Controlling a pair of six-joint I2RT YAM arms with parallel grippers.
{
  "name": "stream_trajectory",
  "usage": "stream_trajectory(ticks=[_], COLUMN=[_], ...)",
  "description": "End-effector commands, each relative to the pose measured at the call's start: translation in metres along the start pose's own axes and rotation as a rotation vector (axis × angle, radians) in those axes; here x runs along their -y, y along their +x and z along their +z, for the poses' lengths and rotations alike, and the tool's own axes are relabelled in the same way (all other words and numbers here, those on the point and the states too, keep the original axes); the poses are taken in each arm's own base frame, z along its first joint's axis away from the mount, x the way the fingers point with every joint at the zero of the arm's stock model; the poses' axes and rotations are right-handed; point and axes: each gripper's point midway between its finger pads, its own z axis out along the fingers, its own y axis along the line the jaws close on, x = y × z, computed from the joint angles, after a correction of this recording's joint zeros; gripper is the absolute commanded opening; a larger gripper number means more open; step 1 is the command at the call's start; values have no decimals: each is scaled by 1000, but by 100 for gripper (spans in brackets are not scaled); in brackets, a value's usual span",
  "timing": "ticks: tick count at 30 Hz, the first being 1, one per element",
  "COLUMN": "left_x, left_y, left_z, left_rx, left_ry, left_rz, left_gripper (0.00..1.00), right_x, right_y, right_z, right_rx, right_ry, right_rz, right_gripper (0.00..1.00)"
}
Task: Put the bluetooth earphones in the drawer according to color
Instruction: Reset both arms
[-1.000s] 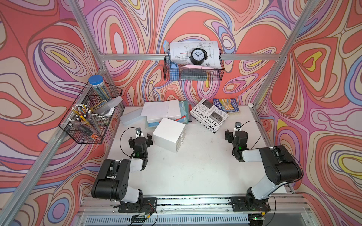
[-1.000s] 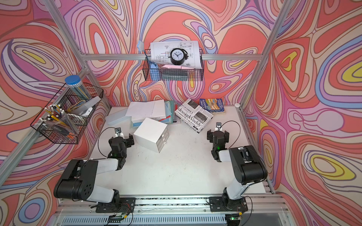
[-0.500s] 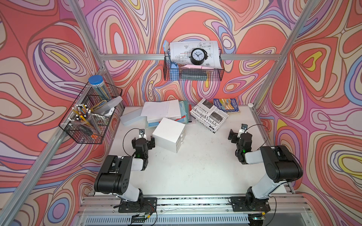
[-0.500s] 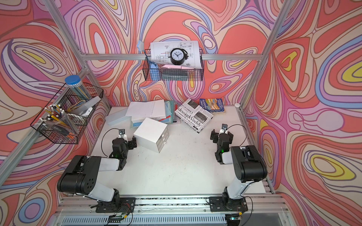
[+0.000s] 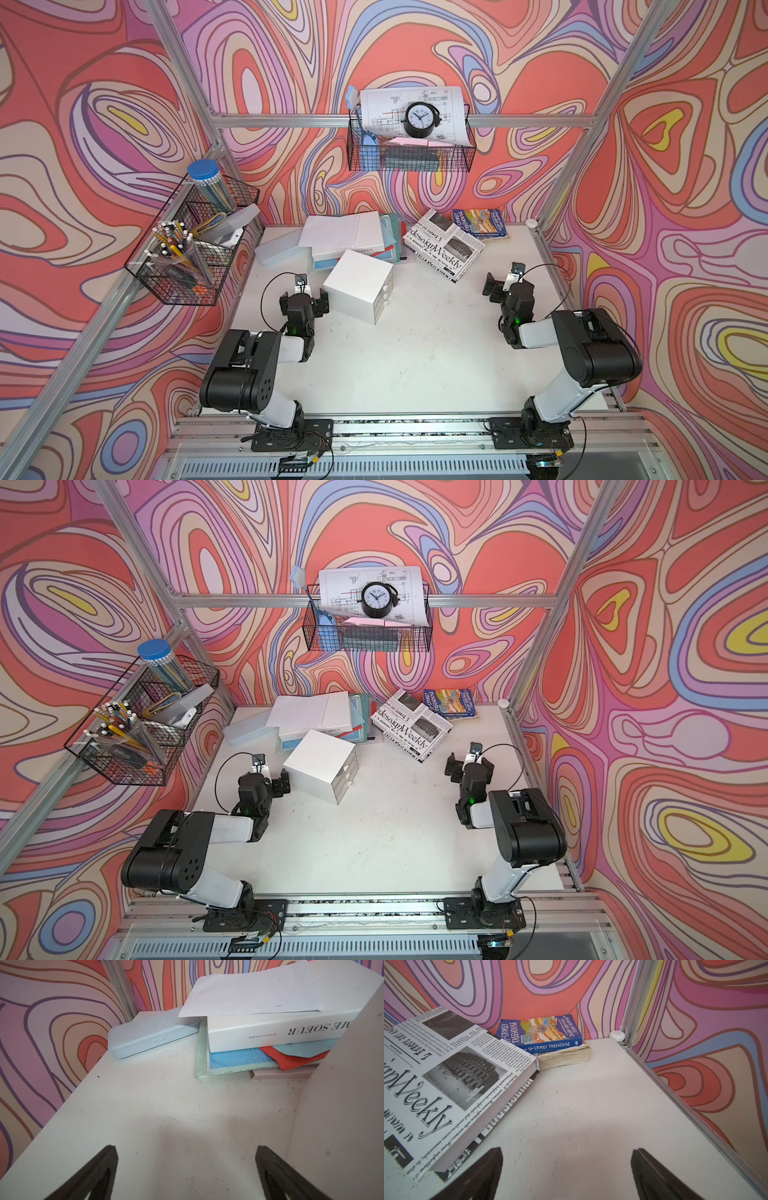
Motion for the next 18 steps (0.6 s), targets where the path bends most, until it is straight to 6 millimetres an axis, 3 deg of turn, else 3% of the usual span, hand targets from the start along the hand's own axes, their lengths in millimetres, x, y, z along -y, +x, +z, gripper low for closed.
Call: stream_trajectory(ticks=[1,18], left_x=[0,0], left_y=[-7,-7], left_z=[1,1], left_rx=[25,25], left_ry=[6,7], left_rz=[3,-1], left_gripper=[99,99], right_x=[0,0], right_y=[1,1], right_z=[0,0], right_rx=[8,8], right_ry=[-1,0], right_rz=[11,10], right_gripper=[98,98])
